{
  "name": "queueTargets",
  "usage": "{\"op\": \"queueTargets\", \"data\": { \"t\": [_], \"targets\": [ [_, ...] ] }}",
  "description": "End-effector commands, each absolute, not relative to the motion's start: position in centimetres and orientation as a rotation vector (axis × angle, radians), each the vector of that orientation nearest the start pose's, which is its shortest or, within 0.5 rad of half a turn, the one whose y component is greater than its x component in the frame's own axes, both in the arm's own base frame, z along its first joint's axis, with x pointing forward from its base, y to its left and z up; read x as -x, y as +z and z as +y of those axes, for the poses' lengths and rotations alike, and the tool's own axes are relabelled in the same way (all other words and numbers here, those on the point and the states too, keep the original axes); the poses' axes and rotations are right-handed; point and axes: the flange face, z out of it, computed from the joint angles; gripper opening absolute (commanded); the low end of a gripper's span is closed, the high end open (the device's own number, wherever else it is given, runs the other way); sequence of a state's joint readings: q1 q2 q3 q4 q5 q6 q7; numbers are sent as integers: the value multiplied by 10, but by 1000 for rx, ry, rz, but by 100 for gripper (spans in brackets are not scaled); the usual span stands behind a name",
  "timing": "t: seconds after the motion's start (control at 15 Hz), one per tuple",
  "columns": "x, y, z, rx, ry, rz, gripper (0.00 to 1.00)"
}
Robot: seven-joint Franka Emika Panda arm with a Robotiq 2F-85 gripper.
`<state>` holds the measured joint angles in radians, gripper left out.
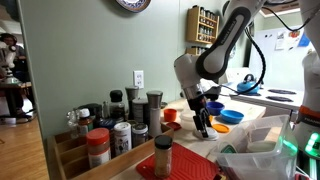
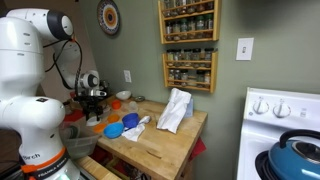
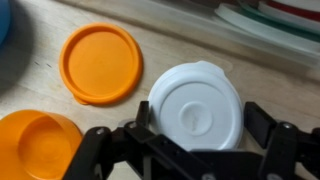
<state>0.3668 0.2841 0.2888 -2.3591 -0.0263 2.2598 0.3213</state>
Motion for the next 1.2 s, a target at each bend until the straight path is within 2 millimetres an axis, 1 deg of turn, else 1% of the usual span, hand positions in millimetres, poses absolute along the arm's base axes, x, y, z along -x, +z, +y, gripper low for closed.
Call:
{"op": "queueTargets", "data": {
  "t": [0.0, 0.27, 0.4, 0.47, 0.73, 0.93, 1.0, 1.13],
  "targets": [
    [-370, 184, 284, 3173, 604, -550, 85],
    [-370, 196, 277, 3180, 613, -536, 81],
    [-370, 204, 274, 3184, 611, -521, 83],
    [-370, 207, 273, 3185, 611, -521, 83],
    [-370, 229, 268, 3194, 596, -517, 83],
    [-372, 243, 265, 3199, 579, -503, 80],
    [-373, 248, 264, 3204, 572, -501, 82],
    [-373, 257, 263, 3210, 564, -503, 82]
  ]
}}
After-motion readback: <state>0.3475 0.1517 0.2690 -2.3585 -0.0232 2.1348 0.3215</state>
